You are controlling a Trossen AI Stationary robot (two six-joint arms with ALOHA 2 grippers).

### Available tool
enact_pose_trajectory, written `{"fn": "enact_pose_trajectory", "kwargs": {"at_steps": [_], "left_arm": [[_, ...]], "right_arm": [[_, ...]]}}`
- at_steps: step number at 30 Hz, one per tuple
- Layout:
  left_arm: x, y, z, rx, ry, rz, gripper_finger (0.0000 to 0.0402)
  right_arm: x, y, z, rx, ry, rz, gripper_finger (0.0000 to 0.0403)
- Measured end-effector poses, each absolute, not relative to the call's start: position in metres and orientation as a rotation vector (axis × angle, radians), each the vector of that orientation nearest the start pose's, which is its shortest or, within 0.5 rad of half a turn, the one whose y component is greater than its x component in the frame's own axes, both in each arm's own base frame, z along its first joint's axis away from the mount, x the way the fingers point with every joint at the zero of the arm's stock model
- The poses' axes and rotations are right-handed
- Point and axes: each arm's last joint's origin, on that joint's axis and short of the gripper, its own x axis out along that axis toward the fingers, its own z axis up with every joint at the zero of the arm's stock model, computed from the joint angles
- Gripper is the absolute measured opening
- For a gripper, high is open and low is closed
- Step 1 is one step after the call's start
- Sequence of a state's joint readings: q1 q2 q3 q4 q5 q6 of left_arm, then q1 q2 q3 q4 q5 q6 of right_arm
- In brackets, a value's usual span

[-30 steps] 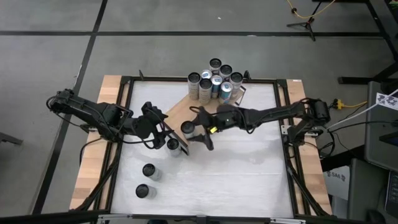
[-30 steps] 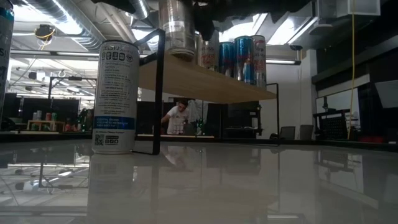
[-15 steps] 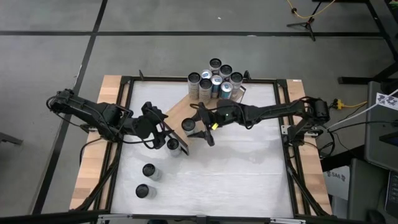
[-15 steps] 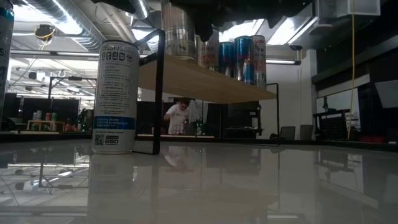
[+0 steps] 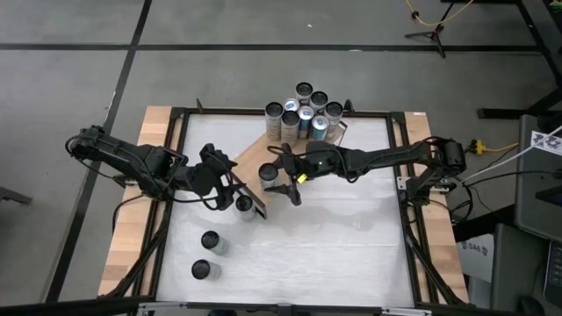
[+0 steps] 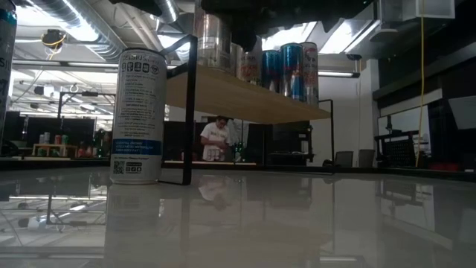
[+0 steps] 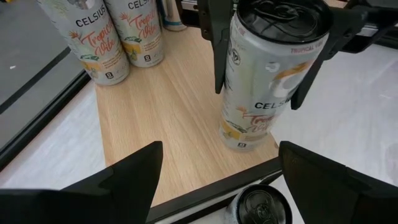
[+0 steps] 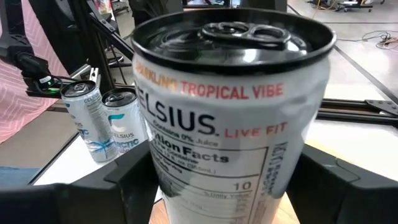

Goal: Place canned beverage on shelf
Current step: Put the white-yellow soda can on the shelf aligned with the other white-yellow soda cans

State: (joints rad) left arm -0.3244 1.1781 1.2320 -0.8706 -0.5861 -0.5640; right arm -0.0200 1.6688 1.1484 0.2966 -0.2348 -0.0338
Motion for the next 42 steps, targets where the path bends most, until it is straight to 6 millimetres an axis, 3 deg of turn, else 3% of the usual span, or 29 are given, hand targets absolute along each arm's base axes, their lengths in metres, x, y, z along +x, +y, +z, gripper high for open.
{"fn": "enact_pose_trajectory", "kwargs": {"at_steps": [32, 42], "left_arm": [[0.2179, -0.0563, 0.3547, -0.185, 0.620, 0.437, 0.0314], [0.2203, -0.0571, 0.3572, -0.204, 0.586, 0.429, 0.0314]], "right_arm": [[0.3815, -0.0005, 0.2740, 0.000, 0.230, 0.238, 0.0294], [0.3816, -0.0003, 0.2738, 0.001, 0.231, 0.238, 0.0386]]}}
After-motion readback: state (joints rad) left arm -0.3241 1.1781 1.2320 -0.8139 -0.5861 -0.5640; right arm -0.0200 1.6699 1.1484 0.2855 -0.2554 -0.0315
